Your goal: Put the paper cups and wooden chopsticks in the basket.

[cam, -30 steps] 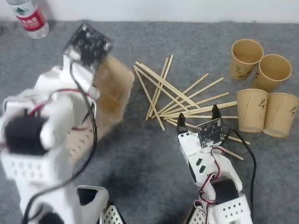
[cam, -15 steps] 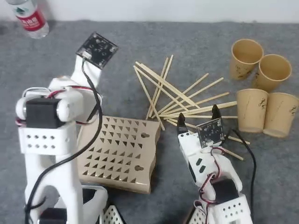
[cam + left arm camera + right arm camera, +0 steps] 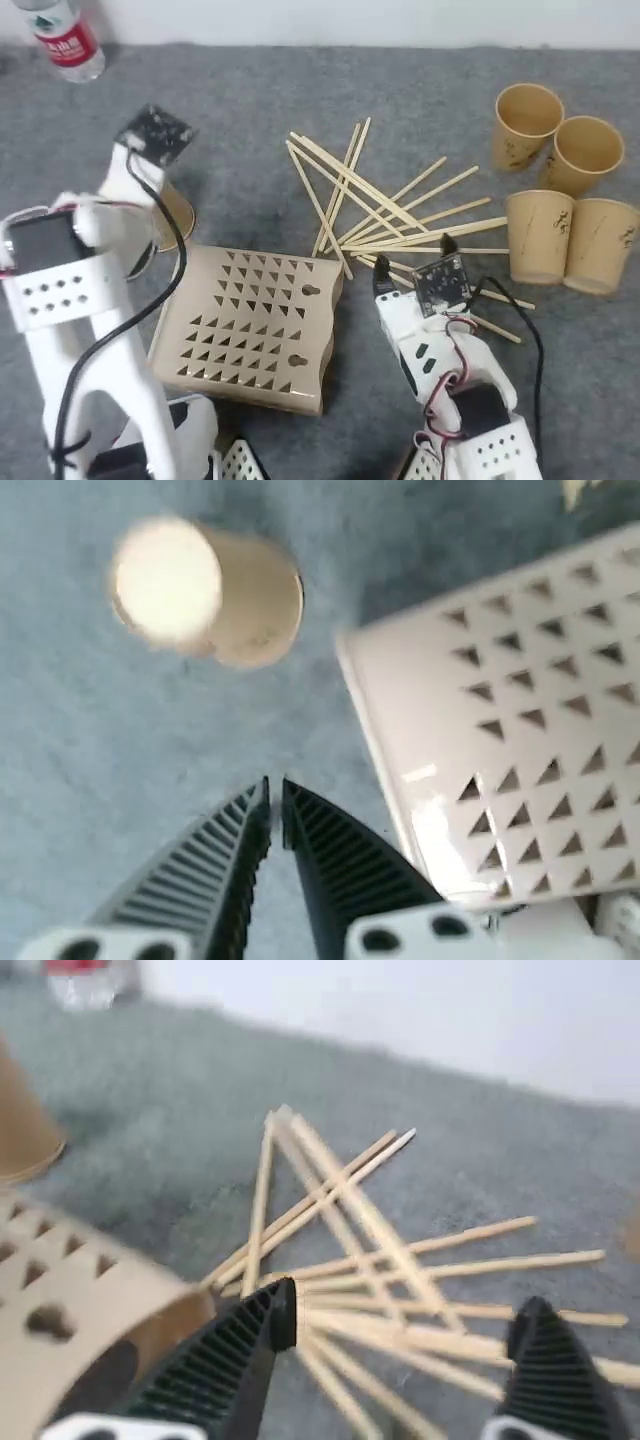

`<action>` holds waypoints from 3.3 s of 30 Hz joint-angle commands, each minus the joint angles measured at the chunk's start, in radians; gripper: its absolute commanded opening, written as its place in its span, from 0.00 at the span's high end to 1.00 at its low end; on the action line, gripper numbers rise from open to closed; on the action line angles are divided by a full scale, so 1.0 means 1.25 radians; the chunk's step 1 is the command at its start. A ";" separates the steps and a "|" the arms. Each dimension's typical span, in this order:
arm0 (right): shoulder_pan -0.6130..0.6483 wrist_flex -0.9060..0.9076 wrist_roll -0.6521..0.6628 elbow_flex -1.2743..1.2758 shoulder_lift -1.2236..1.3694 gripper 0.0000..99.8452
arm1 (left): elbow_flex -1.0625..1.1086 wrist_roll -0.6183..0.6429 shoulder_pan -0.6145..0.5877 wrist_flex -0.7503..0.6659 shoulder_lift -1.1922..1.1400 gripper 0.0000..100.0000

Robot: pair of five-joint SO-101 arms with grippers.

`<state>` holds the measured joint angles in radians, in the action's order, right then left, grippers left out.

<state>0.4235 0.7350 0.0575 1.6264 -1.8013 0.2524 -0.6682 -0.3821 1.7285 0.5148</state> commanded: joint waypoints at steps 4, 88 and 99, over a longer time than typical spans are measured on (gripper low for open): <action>0.014 0.089 0.007 -0.110 -0.004 0.72 | 0.170 -0.016 -0.022 -0.043 0.006 0.99; 0.136 -0.069 0.025 -0.281 0.694 0.69 | 0.478 0.167 0.029 -0.475 0.005 0.99; 0.133 -0.069 0.027 -0.281 0.694 0.69 | 0.261 0.223 0.034 -0.298 0.005 0.99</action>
<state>0.5877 0.6720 0.0806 1.2858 -0.9421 0.7311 -0.4319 -0.3406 1.2482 0.5117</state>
